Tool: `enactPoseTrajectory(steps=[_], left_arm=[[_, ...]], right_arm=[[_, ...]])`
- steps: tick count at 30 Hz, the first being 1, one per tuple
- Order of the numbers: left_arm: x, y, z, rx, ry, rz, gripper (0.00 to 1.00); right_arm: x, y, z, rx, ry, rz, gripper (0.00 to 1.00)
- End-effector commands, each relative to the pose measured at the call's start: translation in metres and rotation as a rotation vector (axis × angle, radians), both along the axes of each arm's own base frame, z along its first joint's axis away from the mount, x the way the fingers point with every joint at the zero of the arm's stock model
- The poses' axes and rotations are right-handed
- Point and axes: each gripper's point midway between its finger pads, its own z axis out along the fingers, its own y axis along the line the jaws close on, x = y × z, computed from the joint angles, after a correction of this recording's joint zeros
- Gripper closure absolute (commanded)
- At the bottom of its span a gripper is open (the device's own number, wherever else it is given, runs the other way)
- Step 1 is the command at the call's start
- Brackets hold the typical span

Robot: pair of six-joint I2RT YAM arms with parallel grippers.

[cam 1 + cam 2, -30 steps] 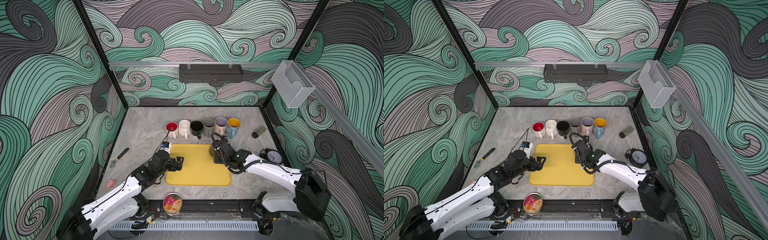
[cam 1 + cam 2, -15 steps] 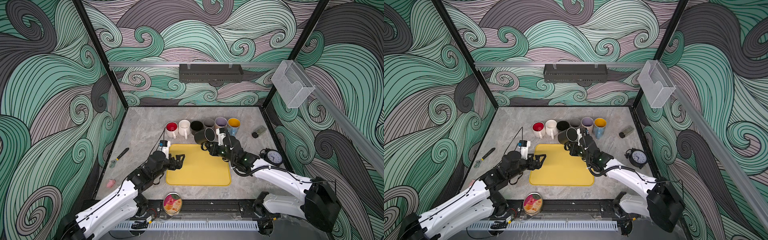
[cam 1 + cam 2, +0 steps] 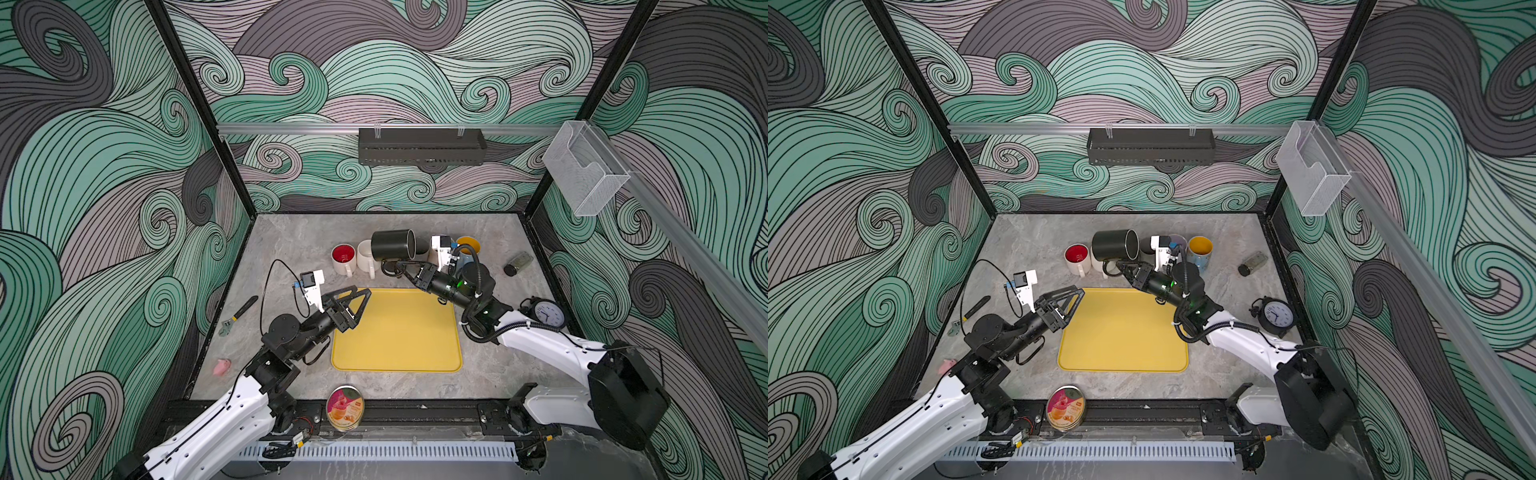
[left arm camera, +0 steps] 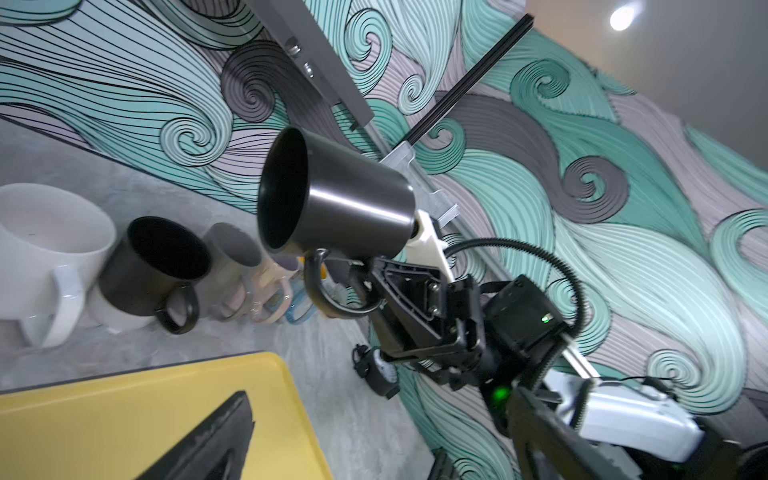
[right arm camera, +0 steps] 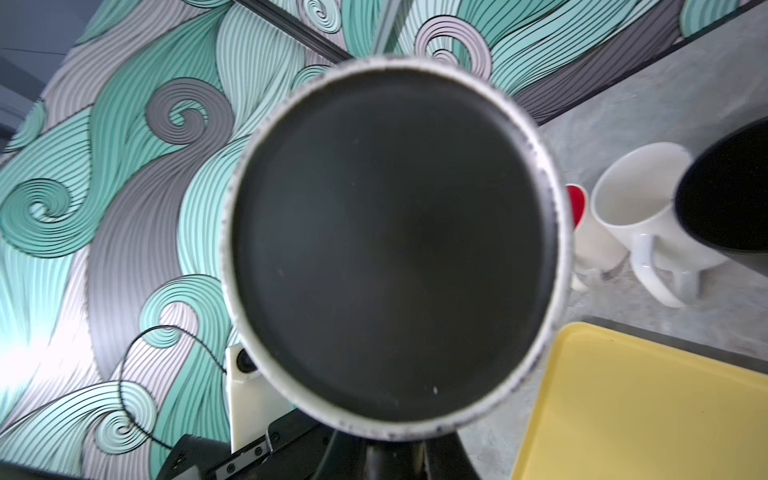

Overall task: Turn the mug right side up
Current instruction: 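Rotate the black mug toward the left gripper while the left gripper approaches it, then grasp the black mug with the left gripper while the right gripper holds it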

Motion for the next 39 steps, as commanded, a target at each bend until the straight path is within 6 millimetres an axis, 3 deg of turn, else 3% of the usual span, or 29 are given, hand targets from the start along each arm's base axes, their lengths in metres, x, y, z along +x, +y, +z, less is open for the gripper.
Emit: enactPoseTrajectory(steps=[1,4,15,24,27,37,39], left_arm=[[-0.016,-0.001,0.052,-0.196,-0.101,-0.122,0.04],[-0.012,-0.004,0.059,-0.224,-0.102,-0.153,0.07],[0.013,0.003,0.049,-0.21,-0.053,-0.096,0.18],[0.021,0.003,0.052,-0.209,-0.053,-0.088,0.29],[0.024,0.003,0.055,-0.219,-0.052,-0.089,0.38],[0.027,0.004,0.063,-0.24,-0.059,-0.088,0.51],[0.027,0.006,0.064,-0.247,-0.058,-0.079,0.59]], right_arm=[[-0.023,0.0,0.067,0.238,-0.145,0.114,1.0],[-0.027,0.004,0.07,0.268,-0.145,0.154,1.0],[-0.054,0.018,0.084,0.242,-0.187,0.237,1.0],[-0.071,0.032,0.097,0.236,-0.219,0.3,1.0],[-0.076,0.04,0.098,0.235,-0.219,0.33,1.0],[-0.084,0.061,0.089,0.224,-0.203,0.389,1.0],[-0.085,0.065,0.086,0.225,-0.196,0.398,1.0]])
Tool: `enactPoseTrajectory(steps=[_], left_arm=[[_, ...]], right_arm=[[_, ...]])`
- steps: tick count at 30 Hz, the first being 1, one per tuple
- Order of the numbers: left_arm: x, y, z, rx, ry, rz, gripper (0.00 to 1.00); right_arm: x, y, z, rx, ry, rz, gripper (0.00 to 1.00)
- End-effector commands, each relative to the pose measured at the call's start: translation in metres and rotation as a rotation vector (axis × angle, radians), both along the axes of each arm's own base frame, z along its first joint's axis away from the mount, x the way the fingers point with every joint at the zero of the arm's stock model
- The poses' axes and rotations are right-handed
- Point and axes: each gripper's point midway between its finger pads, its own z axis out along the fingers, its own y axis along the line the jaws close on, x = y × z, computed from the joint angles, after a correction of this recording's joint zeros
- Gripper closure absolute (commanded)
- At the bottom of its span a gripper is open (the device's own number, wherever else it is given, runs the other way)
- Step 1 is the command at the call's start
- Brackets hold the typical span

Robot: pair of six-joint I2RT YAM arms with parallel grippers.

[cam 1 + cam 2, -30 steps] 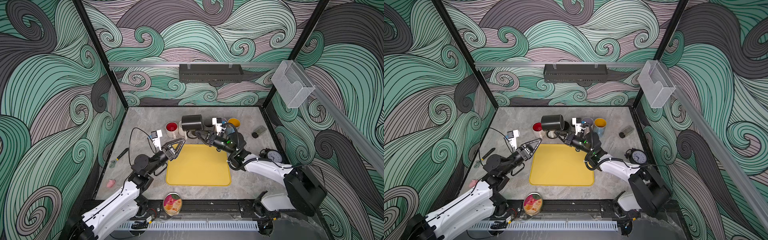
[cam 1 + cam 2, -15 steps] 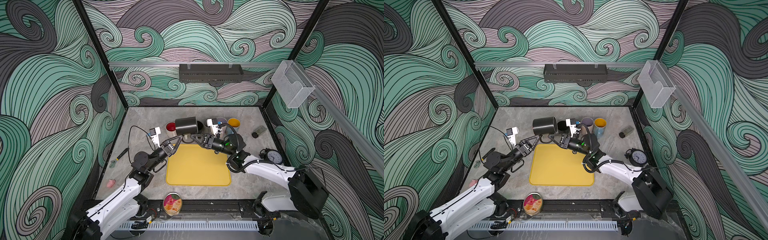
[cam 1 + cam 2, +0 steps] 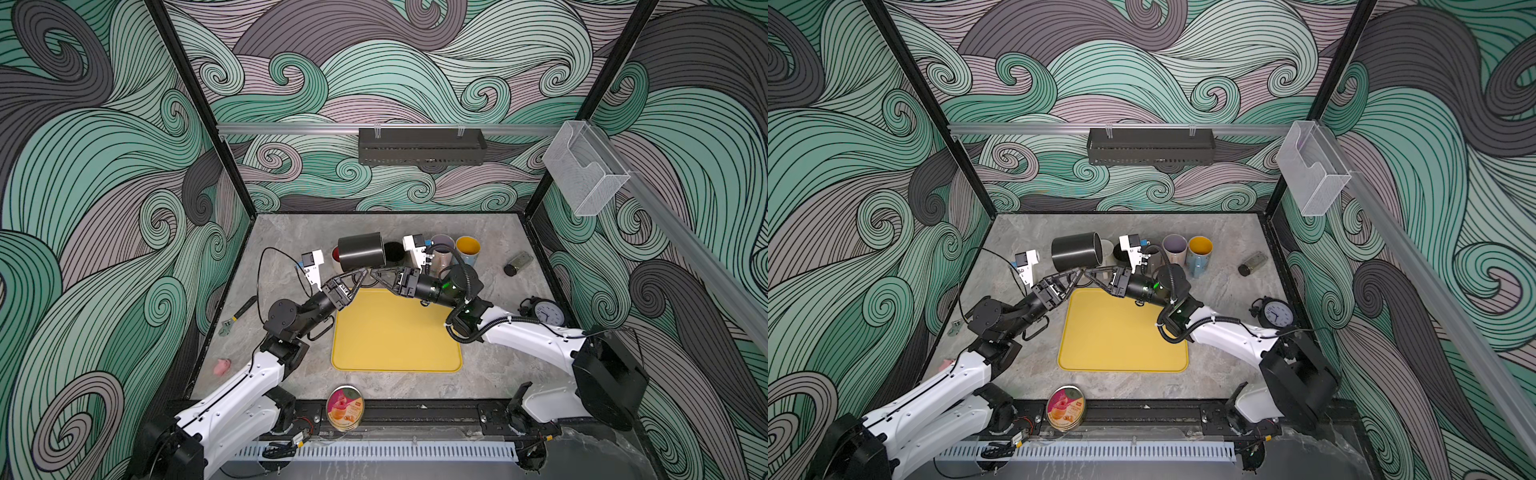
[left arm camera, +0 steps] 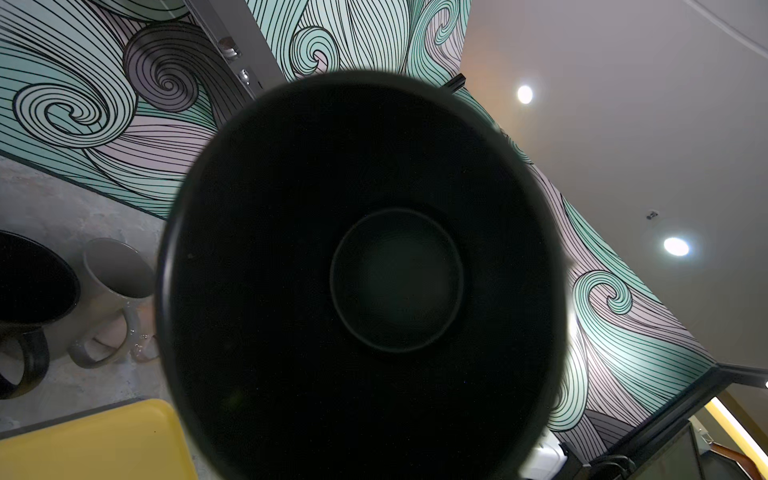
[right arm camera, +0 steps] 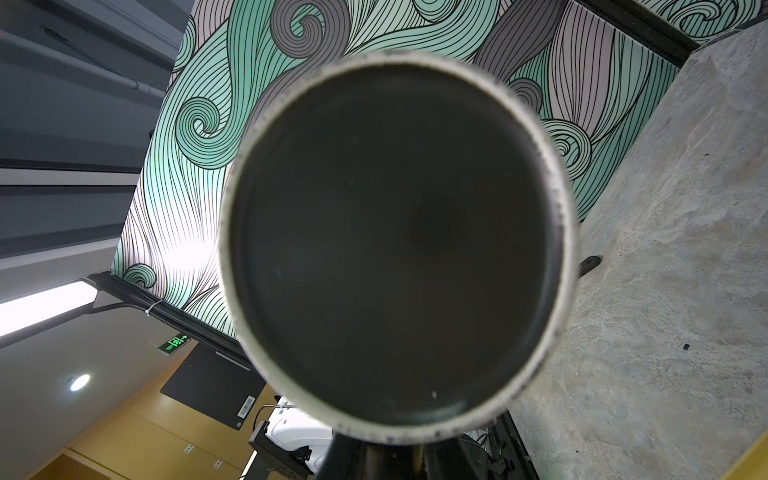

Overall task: Turn the mug right side up
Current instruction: 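Grasp the black mug with the left gripper while the right gripper holds it, then carry the black mug upright with the left gripper while the right gripper releases and withdraws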

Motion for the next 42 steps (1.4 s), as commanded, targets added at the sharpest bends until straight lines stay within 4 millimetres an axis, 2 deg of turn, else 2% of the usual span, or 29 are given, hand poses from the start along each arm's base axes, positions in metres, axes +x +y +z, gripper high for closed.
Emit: enactPoseTrajectory(steps=[1,9,13,18,20,22,24,27,31,35,42], left_arm=[[0.003,0.012,0.032,-0.059,-0.069,0.051,0.63],[0.003,0.021,0.03,-0.062,-0.059,0.092,1.0],[0.0,0.025,0.032,-0.056,-0.08,0.11,1.0],[-0.001,0.039,0.039,0.059,-0.1,0.204,1.0],[-0.001,0.049,0.047,0.131,-0.112,0.268,1.0],[0.0,0.06,0.053,0.187,-0.111,0.331,1.0],[0.005,0.071,0.057,0.269,-0.098,0.394,1.0],[0.018,0.084,0.051,0.483,-0.029,0.48,1.0],[0.041,0.104,0.032,0.751,0.087,0.583,1.0],[0.063,0.126,0.009,0.986,0.187,0.662,1.0],[0.102,0.143,-0.033,1.059,0.33,0.659,1.0]], right_arm=[[-0.024,0.004,0.04,0.107,-0.127,0.08,1.0],[-0.021,0.009,0.032,0.101,-0.107,0.091,1.0],[-0.02,0.012,0.024,0.076,-0.095,0.094,1.0],[-0.014,0.018,0.004,-0.026,-0.054,0.085,0.51],[-0.013,0.017,-0.005,-0.073,-0.047,0.075,0.4],[-0.011,0.013,-0.01,-0.091,-0.046,0.048,0.34],[-0.008,0.005,-0.014,-0.096,-0.037,0.026,0.32],[0.0,-0.009,-0.024,-0.136,-0.009,-0.015,0.32],[0.015,-0.03,-0.044,-0.244,0.028,-0.101,0.32],[0.019,-0.049,-0.051,-0.362,0.007,-0.18,0.32],[0.031,-0.072,-0.07,-0.444,0.046,-0.248,0.33]])
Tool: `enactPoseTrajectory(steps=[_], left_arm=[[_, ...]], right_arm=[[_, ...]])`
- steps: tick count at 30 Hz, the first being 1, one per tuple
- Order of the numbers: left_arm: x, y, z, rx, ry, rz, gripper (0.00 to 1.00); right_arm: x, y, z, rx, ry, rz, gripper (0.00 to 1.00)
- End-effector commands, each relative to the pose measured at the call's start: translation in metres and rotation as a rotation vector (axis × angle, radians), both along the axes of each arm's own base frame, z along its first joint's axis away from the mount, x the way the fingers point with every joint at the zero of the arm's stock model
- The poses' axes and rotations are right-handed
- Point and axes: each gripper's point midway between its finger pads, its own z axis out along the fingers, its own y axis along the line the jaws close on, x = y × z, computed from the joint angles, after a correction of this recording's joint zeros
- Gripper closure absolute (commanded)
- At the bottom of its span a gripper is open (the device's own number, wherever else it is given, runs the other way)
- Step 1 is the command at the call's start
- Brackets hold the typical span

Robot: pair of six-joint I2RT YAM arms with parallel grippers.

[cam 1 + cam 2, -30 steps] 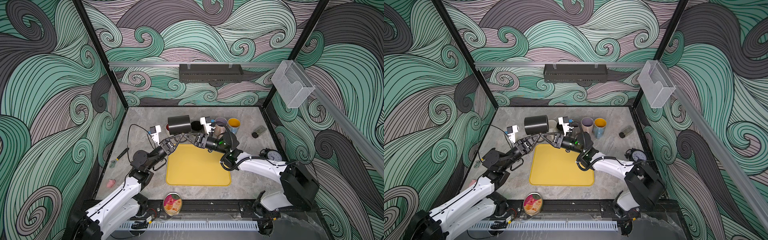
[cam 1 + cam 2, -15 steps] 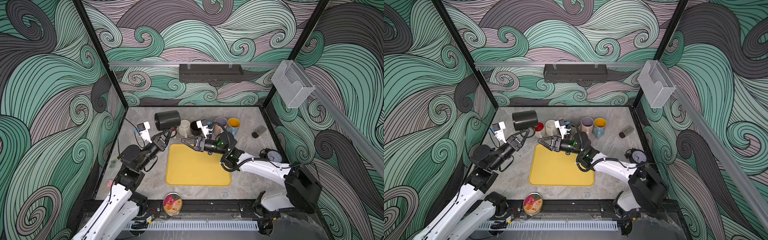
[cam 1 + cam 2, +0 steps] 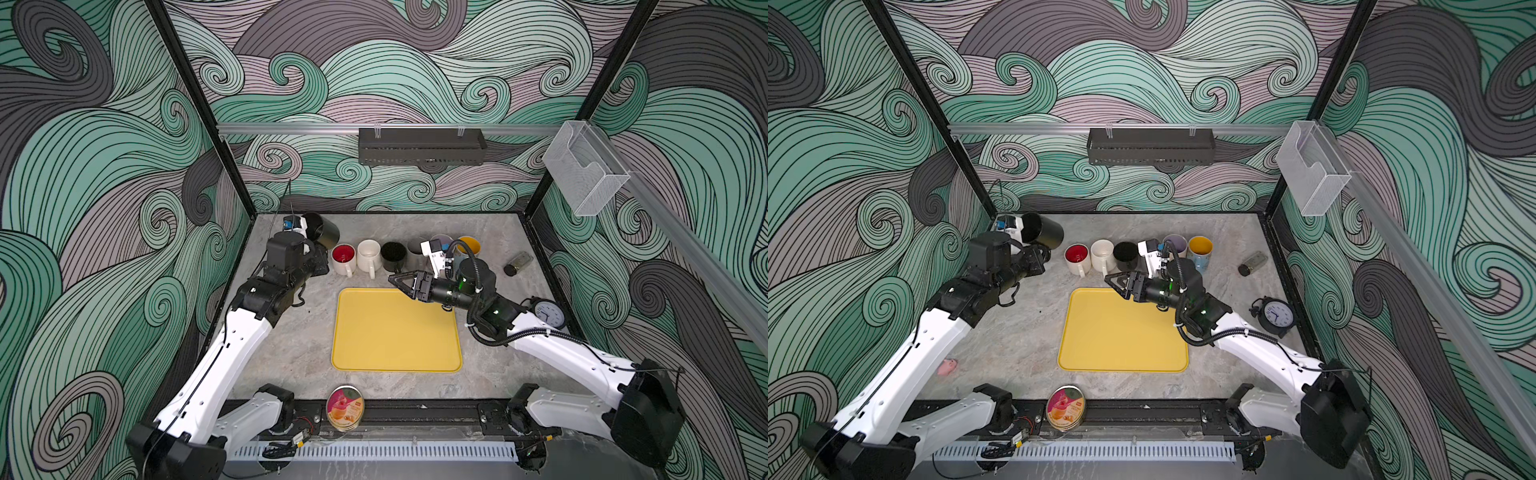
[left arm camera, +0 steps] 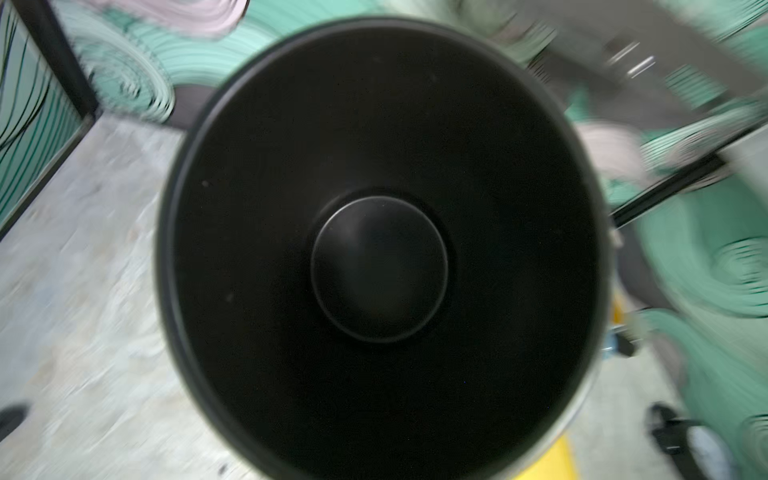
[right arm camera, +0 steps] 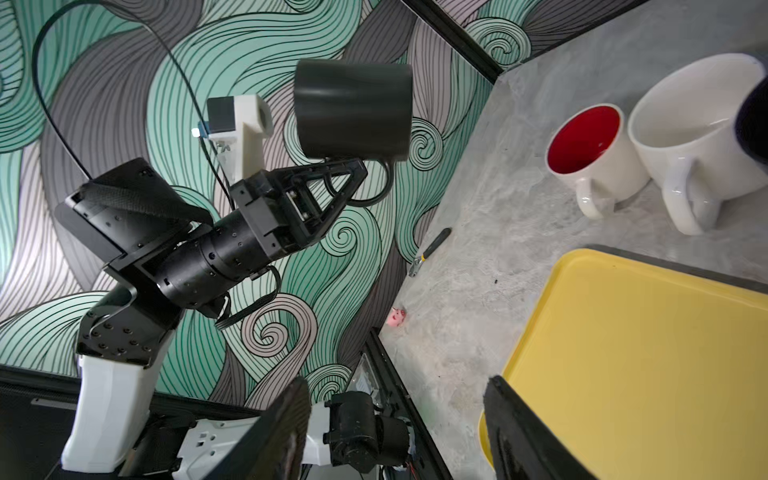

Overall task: Turn the mug right side up
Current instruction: 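Carry the black mug upright with the left gripper while the right gripper releases and withdraws, then lower the black mug upright beside the red-lined mug with the left gripper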

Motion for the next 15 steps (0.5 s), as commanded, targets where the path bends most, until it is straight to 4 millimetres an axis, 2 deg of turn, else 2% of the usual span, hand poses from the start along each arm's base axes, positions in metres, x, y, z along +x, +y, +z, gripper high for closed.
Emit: enactPoseTrajectory(steps=[1,15], left_arm=[[0.015,0.02,0.013,0.045,-0.057,0.036,1.0],[0.064,0.037,-0.066,0.15,0.07,0.108,1.0]], right_arm=[[0.01,-0.013,-0.015,-0.052,0.023,-0.05,0.32],[0.015,-0.032,-0.023,-0.062,0.028,-0.065,0.32]])
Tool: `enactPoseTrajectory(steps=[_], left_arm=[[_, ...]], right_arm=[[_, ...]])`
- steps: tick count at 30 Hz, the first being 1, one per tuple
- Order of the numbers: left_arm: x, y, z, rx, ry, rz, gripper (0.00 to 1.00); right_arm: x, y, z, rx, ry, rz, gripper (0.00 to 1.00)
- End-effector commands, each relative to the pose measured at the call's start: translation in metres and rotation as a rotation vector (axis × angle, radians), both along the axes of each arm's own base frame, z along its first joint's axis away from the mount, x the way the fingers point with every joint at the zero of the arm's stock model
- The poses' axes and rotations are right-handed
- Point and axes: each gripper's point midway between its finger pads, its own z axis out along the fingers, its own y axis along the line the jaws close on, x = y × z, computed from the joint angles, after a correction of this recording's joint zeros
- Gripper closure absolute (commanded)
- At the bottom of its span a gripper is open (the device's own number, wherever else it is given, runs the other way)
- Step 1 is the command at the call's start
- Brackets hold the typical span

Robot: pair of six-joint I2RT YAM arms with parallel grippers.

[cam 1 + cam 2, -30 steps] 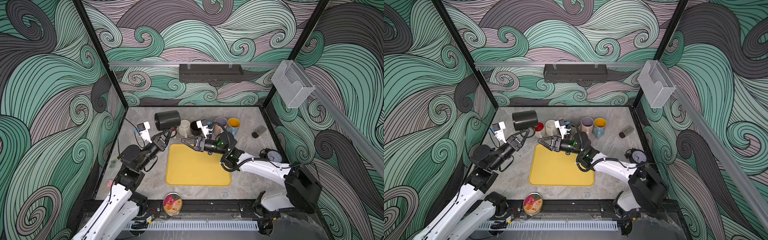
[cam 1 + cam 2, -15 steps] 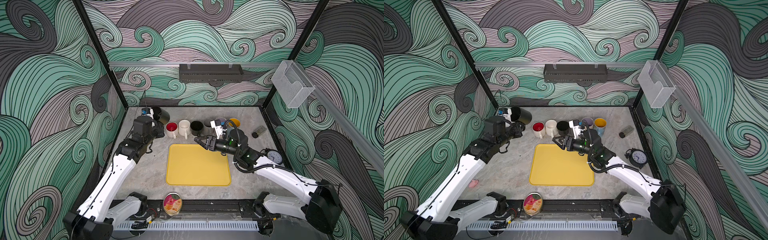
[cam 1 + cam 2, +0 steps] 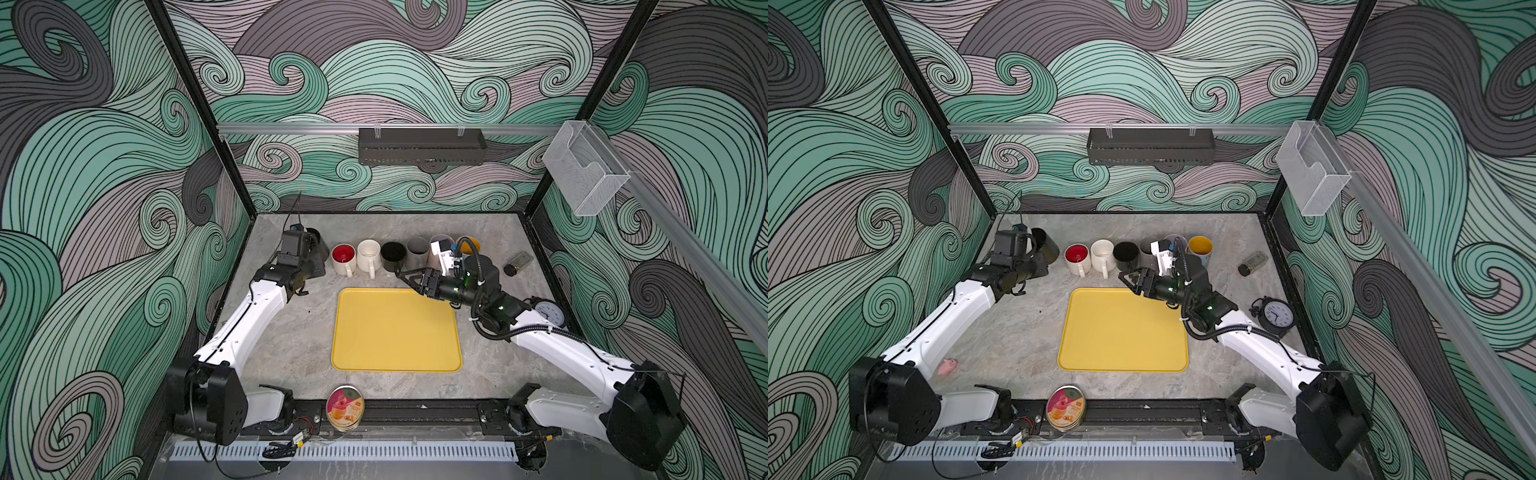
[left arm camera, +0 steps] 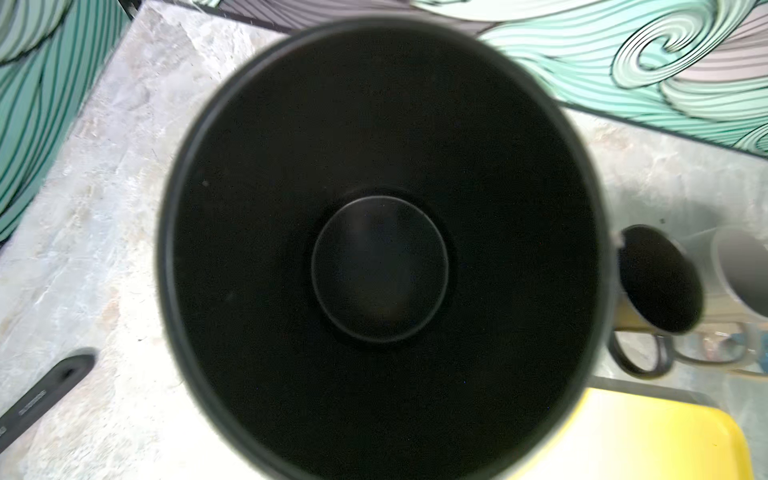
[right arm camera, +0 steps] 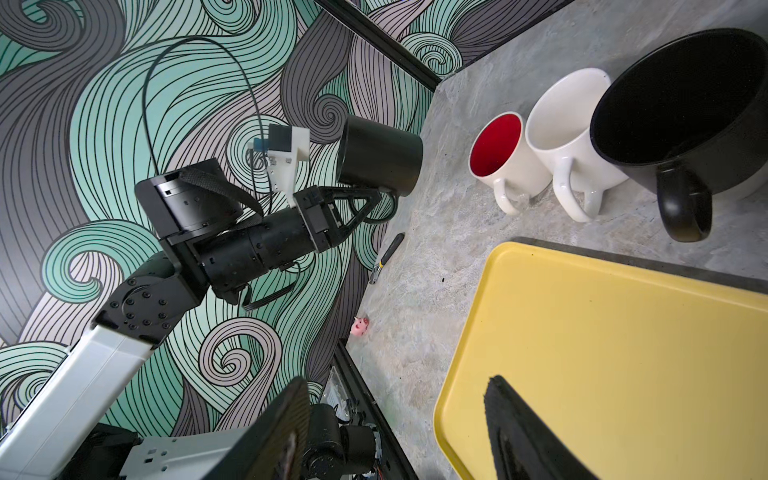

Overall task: Turn the mug right side up
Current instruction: 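Lower the black mug upright beside the red-lined mug with the left gripper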

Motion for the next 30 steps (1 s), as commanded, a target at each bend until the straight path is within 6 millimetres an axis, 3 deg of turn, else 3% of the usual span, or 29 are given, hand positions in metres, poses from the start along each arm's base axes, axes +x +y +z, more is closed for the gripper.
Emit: enactPoseTrajectory(steps=[1,7,9,24,30], left_arm=[[0.028,0.008,0.023,0.044,-0.121,0.033,1.0],[0.04,0.008,0.016,0.058,-0.113,0.03,1.0],[0.045,0.009,-0.001,0.065,-0.066,0.03,1.0],[0.061,0.007,-0.042,0.031,0.037,0.03,1.0],[0.063,0.008,-0.046,0.035,0.053,0.03,1.0]], right_arm=[[-0.005,-0.009,0.004,0.001,-0.034,-0.001,0.32],[-0.004,-0.023,0.003,-0.02,-0.049,-0.036,0.31],[-0.003,-0.025,0.002,-0.021,-0.043,-0.046,0.31],[-0.003,-0.034,-0.003,-0.048,-0.053,-0.072,0.3],[-0.005,-0.039,-0.007,-0.074,-0.055,-0.083,0.3]])
